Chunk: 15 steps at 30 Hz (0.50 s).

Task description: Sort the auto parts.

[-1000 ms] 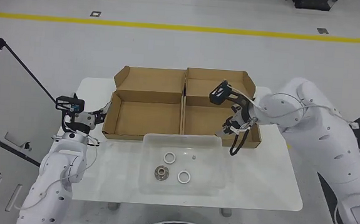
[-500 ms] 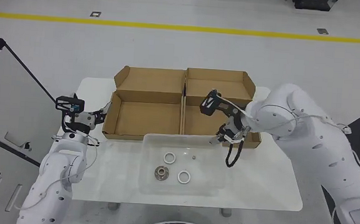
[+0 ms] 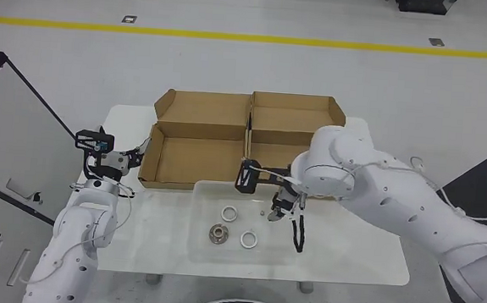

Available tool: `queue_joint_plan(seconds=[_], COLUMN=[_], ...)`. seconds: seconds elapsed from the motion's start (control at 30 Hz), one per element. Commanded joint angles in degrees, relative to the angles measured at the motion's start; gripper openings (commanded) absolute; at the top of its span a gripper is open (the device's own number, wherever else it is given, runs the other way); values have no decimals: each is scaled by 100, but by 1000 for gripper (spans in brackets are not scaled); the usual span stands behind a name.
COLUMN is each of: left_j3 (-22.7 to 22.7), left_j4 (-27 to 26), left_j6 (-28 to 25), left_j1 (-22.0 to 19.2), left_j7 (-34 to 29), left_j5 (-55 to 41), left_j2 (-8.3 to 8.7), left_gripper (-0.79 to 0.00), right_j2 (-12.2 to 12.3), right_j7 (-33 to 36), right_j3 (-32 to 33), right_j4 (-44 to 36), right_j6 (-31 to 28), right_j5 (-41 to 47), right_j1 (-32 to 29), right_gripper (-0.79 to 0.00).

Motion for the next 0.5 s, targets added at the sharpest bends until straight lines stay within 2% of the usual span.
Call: queue_joint_plan(seconds=[0.0, 0.23, 0.33, 0.37, 0.47], left_j3=[0, 0, 0, 0, 0], left_j4=[0, 0, 0, 0, 0], left_j6=[0, 0, 0, 0, 0], left_j1=[0, 0, 0, 0, 0], left_j7=[0, 0, 0, 0, 0], left_j5=[0, 0, 0, 0, 0], left_j2=[0, 0, 0, 0, 0], left_gripper=[0, 0, 0, 0, 0], right_j2=[-77, -400, -532, -571, -675], right_j7=[0, -7, -23, -33, -64], right_j3=[-208, -708, -870, -909, -1022], right_j4=[80, 565, 785, 860, 1079], right_j6=[-29, -185, -206, -205, -182], right_j5=[94, 405, 444, 452, 457], right_j1=[105, 354, 378, 386, 375], right_gripper=[0, 0, -55, -117, -185])
